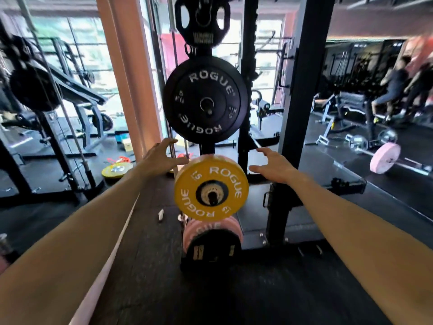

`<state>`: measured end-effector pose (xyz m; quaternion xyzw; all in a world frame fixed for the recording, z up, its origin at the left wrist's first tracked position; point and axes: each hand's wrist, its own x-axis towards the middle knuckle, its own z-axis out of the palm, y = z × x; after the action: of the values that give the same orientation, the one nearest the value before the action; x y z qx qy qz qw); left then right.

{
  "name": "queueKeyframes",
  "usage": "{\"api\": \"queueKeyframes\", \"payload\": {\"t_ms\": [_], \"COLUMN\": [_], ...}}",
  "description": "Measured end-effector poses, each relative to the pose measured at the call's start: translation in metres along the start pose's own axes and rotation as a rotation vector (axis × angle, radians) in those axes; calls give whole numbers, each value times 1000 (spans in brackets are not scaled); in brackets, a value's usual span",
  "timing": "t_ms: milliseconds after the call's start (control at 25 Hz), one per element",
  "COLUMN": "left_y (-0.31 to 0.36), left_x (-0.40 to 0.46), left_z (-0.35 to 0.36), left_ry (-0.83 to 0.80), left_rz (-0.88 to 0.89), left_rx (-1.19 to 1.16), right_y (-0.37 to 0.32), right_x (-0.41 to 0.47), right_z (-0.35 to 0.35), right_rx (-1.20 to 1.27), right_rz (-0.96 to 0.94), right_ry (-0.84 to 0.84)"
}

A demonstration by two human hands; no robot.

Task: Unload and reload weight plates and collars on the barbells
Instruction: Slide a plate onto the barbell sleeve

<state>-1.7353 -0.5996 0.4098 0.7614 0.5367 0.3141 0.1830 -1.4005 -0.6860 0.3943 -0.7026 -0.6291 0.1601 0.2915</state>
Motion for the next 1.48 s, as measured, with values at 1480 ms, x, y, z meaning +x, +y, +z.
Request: {"api": "queueKeyframes", "payload": {"t_ms": [1480], "left_y": [-64], "left_x": [541], "left_z": [-29], "left_ry": [411], "left_rz": [78], "left_rx": [78], "right_y": [-46], "right_x": [609], "right_z": [-67], "right_rx": [38], "right_rz": [-177], "right_ry": [327]}}
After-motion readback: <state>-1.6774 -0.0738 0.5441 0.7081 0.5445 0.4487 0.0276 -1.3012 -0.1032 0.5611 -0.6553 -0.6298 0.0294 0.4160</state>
